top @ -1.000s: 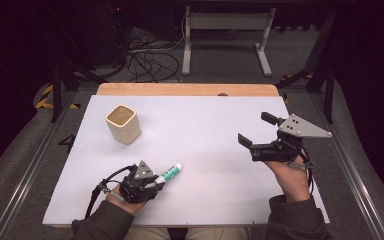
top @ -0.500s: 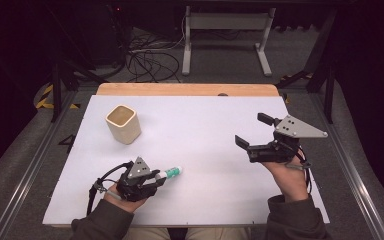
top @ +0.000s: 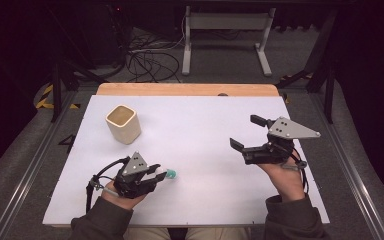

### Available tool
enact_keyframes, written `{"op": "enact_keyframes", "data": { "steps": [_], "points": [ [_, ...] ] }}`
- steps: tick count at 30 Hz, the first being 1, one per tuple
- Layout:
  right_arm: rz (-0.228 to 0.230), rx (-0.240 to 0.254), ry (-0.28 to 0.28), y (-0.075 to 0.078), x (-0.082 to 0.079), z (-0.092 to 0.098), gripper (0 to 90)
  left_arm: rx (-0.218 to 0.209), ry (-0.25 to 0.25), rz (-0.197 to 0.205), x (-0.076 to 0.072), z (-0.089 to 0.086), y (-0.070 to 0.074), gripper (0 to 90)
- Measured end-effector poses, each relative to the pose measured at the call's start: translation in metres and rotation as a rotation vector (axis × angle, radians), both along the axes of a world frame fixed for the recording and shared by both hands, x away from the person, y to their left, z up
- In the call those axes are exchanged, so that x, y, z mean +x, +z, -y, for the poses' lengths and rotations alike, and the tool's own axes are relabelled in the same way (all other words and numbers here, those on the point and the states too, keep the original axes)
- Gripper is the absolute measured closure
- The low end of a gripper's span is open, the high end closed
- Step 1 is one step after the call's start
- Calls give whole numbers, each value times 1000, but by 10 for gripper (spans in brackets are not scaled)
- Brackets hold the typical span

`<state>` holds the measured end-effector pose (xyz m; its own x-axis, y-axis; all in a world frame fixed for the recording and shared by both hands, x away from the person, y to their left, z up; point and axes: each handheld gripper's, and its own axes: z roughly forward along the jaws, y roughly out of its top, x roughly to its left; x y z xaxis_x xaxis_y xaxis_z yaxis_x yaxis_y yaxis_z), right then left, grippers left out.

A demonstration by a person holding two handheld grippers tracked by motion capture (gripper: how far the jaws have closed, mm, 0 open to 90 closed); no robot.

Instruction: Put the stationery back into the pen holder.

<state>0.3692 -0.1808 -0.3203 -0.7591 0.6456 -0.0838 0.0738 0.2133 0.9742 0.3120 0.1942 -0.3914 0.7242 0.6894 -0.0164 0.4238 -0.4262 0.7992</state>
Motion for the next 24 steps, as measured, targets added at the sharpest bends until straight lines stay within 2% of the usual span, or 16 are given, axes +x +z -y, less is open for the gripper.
{"op": "enact_keyframes", "data": {
  "steps": [6,9,12,18,24],
  "points": [
    [8,-36,36,-4,0,-12,95,-39,-1,37,4,-1,18,651],
    [8,-44,53,-5,0,-15,123,-48,-3,44,5,0,23,651],
    [12,-54,71,-6,-1,-18,161,-51,-5,69,8,0,29,651],
    [19,-79,103,-9,-3,-25,219,-100,-17,84,15,4,40,651],
    [24,-108,133,-12,-4,-32,271,-122,-27,96,19,9,47,651]
  ]
}}
